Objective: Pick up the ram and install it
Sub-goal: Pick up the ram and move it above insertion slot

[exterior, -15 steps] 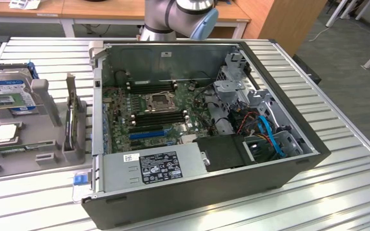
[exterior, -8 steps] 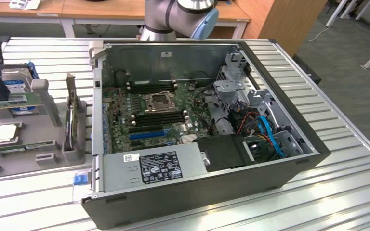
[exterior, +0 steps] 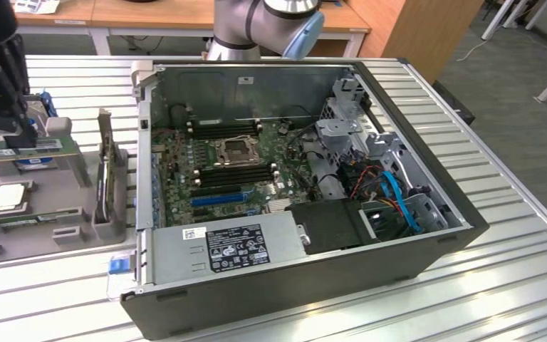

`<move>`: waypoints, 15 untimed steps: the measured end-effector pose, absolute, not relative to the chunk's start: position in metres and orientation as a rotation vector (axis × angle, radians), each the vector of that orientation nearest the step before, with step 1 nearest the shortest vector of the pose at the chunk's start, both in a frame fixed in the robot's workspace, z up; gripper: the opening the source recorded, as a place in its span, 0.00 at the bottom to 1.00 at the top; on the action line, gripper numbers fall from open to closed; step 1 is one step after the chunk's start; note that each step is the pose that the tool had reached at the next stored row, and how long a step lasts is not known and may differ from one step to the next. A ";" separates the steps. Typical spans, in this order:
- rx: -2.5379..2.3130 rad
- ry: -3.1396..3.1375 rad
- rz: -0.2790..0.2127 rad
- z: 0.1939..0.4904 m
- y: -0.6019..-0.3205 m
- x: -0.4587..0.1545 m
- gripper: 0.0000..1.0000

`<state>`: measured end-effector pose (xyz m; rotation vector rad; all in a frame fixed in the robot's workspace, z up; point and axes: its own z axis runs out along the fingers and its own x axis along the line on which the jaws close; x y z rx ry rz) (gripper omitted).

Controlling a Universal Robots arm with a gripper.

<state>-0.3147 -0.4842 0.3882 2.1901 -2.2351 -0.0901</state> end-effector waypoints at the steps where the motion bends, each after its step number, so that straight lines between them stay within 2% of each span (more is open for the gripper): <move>1: 2.190 -2.235 -0.090 0.388 -0.484 -0.312 0.12; 15: 2.189 -2.234 -0.093 0.388 -0.484 -0.269 0.12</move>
